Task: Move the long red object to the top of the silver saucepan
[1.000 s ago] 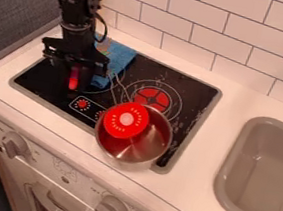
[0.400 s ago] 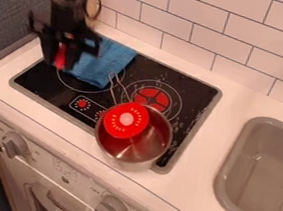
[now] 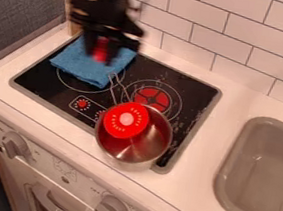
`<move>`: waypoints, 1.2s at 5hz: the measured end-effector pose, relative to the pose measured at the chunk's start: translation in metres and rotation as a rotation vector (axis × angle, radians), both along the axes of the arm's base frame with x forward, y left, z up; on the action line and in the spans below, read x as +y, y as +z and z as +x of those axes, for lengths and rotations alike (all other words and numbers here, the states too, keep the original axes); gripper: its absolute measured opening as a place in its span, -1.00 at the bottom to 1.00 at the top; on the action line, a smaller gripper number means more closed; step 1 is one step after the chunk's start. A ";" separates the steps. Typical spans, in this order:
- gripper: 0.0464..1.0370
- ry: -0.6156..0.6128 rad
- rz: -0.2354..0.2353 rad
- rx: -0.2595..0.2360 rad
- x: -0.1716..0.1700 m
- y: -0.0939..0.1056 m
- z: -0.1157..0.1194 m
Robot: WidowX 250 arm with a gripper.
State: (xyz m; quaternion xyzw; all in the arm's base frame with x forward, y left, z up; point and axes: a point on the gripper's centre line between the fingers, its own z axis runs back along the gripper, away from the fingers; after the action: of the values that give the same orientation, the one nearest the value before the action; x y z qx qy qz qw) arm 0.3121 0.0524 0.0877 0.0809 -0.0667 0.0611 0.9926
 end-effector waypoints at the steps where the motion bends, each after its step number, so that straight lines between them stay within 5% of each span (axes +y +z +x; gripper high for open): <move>1: -0.30 -0.093 -0.009 0.027 -0.046 -0.013 0.009; 4: -0.30 -0.064 -0.005 0.086 -0.072 -0.050 0.024; 5: -0.14 -0.092 0.015 0.107 -0.068 -0.060 0.025; 6: 0.46 -0.111 0.018 0.097 -0.068 -0.060 0.027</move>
State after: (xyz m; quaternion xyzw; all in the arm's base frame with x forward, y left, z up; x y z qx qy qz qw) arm 0.3395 -0.0160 0.0275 0.0889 -0.0235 0.0015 0.9958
